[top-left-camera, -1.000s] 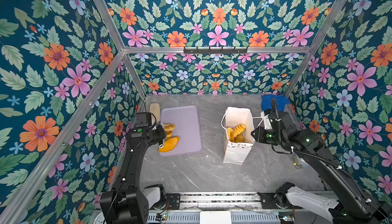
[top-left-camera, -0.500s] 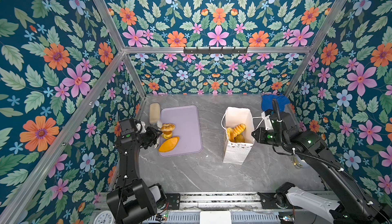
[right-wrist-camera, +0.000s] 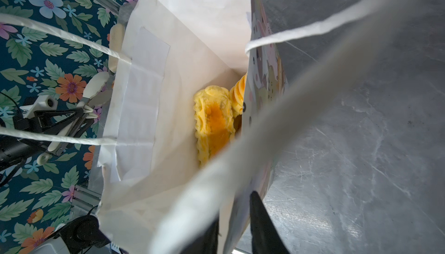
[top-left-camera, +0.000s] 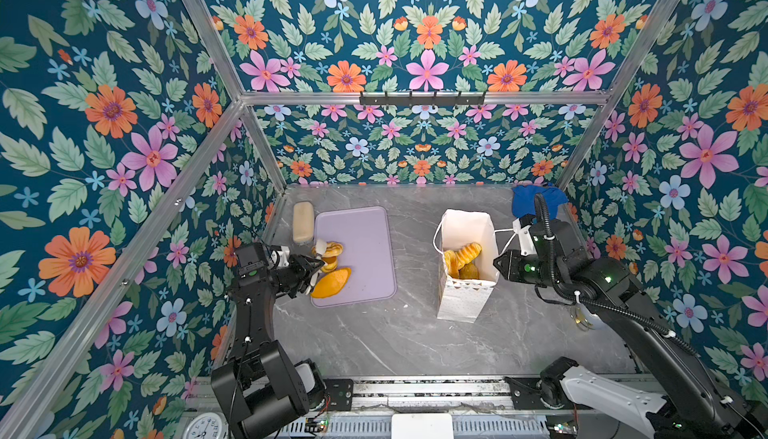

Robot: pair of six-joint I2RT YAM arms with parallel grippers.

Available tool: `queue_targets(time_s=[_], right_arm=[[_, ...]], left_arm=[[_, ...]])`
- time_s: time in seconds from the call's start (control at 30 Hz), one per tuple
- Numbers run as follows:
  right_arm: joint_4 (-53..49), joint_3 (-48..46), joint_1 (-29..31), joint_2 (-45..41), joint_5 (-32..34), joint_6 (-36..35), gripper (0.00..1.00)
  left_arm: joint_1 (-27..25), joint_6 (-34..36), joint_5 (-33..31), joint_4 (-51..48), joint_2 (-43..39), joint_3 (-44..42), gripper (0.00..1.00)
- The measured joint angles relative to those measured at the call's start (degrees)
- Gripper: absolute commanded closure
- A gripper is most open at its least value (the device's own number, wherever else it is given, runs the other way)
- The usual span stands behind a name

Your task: Place the fake bread into the paper bag

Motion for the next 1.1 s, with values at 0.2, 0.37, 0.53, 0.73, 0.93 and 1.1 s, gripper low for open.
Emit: queue_targets(time_s=[0.2, 0.37, 0.53, 0.73, 0.93, 1.1], right_arm=[[0.00, 0.00, 0.00, -0.09, 0.00, 0.00, 0.76], [0.00, 0.00, 0.00, -0.09, 0.02, 0.00, 0.76], [0.04, -0.20, 0.00, -0.15, 0.02, 0.00, 0.76], [0.04, -0.33, 0.00, -0.20, 0.04, 0.00, 0.75], [0.13, -0.33, 0.00, -0.13, 0.04, 0.00, 0.75], [0.48, -0.33, 0.00, 0.11, 0.02, 0.02, 0.75]], left_arm=[[-0.02, 0.02, -0.04, 1.18, 0.81, -0.55, 0.56], [-0.02, 0.00, -0.46, 2.67, 2.38, -0.81, 0.58], [-0.02, -0.72, -1.42, 4.92, 4.52, -0.76, 0.59], [-0.02, -1.03, -1.70, 6.93, 6.99, -0.76, 0.68], [-0.02, -0.66, -1.44, 7.67, 7.87, -0.76, 0.77], [-0.02, 0.24, -1.27, 7.80, 8.04, -0.76, 0.87]])
